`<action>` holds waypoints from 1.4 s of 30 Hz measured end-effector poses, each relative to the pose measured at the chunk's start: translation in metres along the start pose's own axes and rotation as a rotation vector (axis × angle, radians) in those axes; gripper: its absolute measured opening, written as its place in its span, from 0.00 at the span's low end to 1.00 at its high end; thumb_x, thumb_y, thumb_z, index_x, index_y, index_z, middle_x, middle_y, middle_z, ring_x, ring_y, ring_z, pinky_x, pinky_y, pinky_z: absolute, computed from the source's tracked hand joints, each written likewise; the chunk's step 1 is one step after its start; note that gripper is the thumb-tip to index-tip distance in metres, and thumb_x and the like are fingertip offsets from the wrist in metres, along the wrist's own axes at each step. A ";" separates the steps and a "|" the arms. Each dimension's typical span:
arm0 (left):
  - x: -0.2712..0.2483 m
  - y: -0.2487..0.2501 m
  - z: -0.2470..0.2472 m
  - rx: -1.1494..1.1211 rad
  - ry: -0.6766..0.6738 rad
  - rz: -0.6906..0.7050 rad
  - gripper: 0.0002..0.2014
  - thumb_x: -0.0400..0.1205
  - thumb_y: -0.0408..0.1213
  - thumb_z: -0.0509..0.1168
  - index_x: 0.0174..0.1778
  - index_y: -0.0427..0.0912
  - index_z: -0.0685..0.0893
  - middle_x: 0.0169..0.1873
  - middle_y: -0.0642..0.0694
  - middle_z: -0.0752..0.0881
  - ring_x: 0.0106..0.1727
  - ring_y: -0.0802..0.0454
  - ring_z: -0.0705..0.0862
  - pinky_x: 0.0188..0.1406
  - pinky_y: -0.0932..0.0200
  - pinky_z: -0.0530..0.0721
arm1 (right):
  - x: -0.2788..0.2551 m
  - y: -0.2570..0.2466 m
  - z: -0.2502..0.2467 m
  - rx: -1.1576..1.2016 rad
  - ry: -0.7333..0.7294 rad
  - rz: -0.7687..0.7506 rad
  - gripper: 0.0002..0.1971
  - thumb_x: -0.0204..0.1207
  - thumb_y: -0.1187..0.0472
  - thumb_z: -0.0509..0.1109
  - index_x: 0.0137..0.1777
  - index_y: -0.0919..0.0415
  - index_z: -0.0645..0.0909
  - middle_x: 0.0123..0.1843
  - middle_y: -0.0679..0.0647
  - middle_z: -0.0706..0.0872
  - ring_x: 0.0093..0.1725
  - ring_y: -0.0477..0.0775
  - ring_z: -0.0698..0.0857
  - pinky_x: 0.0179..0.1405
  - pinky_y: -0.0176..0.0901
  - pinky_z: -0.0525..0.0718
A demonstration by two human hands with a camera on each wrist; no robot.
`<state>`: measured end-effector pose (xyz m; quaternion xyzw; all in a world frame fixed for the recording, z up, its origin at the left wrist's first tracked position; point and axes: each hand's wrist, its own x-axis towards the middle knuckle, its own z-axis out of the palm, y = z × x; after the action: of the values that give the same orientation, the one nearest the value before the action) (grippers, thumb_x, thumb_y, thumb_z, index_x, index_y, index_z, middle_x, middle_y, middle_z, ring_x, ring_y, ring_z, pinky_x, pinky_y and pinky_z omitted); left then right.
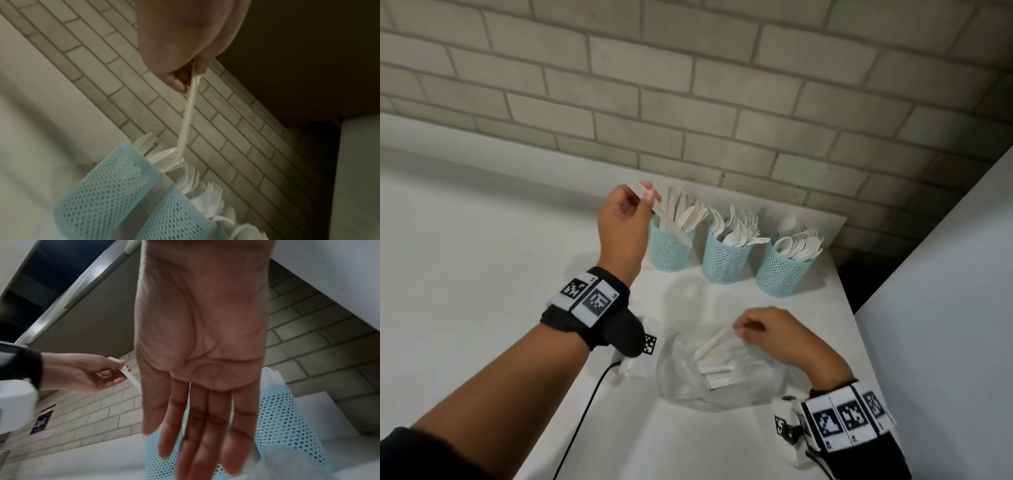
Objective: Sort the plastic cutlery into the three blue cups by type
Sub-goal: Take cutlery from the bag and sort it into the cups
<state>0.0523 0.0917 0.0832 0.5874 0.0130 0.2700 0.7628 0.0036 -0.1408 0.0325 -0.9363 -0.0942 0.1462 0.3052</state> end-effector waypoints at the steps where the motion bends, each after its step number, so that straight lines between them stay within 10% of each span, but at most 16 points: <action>1: 0.007 0.002 -0.001 -0.007 0.047 0.041 0.06 0.82 0.28 0.64 0.46 0.43 0.82 0.39 0.48 0.86 0.41 0.63 0.86 0.47 0.65 0.84 | -0.004 0.002 0.004 -0.005 -0.056 0.037 0.08 0.77 0.60 0.69 0.53 0.58 0.86 0.51 0.51 0.88 0.51 0.48 0.86 0.58 0.40 0.82; 9: 0.046 -0.018 0.005 0.029 0.101 0.058 0.07 0.79 0.28 0.67 0.51 0.30 0.85 0.39 0.52 0.86 0.37 0.68 0.83 0.46 0.65 0.82 | -0.022 0.010 0.025 -0.136 -0.174 0.135 0.18 0.76 0.50 0.68 0.66 0.52 0.79 0.63 0.46 0.82 0.63 0.43 0.80 0.63 0.33 0.74; 13: 0.052 -0.036 0.011 0.165 0.015 0.015 0.04 0.78 0.29 0.68 0.43 0.41 0.88 0.33 0.60 0.88 0.36 0.69 0.84 0.47 0.65 0.83 | -0.023 0.013 0.034 -0.093 -0.177 0.147 0.24 0.78 0.52 0.68 0.74 0.51 0.72 0.72 0.44 0.76 0.70 0.42 0.75 0.67 0.30 0.69; 22: 0.047 -0.066 0.015 0.994 -0.140 -0.121 0.09 0.79 0.48 0.66 0.36 0.50 0.86 0.40 0.47 0.87 0.54 0.44 0.84 0.62 0.49 0.75 | -0.026 0.020 0.035 -0.087 -0.197 0.165 0.26 0.77 0.57 0.69 0.76 0.52 0.70 0.74 0.46 0.74 0.72 0.45 0.74 0.65 0.29 0.68; 26: 0.040 -0.060 0.018 1.044 -0.116 -0.026 0.22 0.76 0.46 0.70 0.66 0.49 0.80 0.62 0.46 0.83 0.67 0.43 0.75 0.63 0.46 0.70 | -0.027 0.021 0.035 -0.086 -0.172 0.159 0.26 0.77 0.58 0.69 0.76 0.52 0.70 0.74 0.48 0.74 0.72 0.46 0.74 0.67 0.30 0.68; 29: 0.011 -0.045 0.029 0.933 -0.047 0.191 0.28 0.73 0.43 0.72 0.69 0.46 0.74 0.64 0.43 0.74 0.66 0.44 0.70 0.63 0.49 0.69 | -0.028 0.021 0.036 -0.083 -0.155 0.159 0.27 0.77 0.59 0.69 0.76 0.54 0.69 0.75 0.49 0.74 0.72 0.47 0.74 0.68 0.29 0.67; 31: -0.017 -0.038 0.038 0.825 -0.211 0.257 0.18 0.76 0.40 0.70 0.61 0.42 0.79 0.57 0.44 0.78 0.59 0.47 0.76 0.61 0.53 0.75 | -0.028 0.020 0.035 -0.088 -0.112 0.147 0.26 0.77 0.60 0.69 0.75 0.55 0.71 0.74 0.50 0.76 0.72 0.47 0.75 0.68 0.30 0.68; 36: -0.079 -0.048 0.050 1.227 -1.087 -0.192 0.19 0.82 0.46 0.62 0.59 0.34 0.83 0.59 0.40 0.84 0.60 0.44 0.81 0.58 0.56 0.76 | -0.029 0.023 0.028 -0.193 0.194 0.122 0.18 0.80 0.61 0.64 0.70 0.56 0.77 0.69 0.51 0.81 0.69 0.50 0.77 0.68 0.39 0.73; 42: -0.115 -0.067 0.044 1.408 -1.210 -0.291 0.28 0.78 0.54 0.64 0.66 0.36 0.75 0.65 0.38 0.78 0.63 0.42 0.78 0.56 0.57 0.76 | -0.032 0.031 0.020 -0.269 0.326 0.298 0.16 0.82 0.58 0.61 0.68 0.53 0.78 0.67 0.56 0.78 0.68 0.57 0.73 0.62 0.45 0.77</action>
<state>-0.0043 -0.0074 0.0023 0.9468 -0.1521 -0.2490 0.1354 -0.0302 -0.1626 0.0054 -0.9832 0.0765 0.0227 0.1641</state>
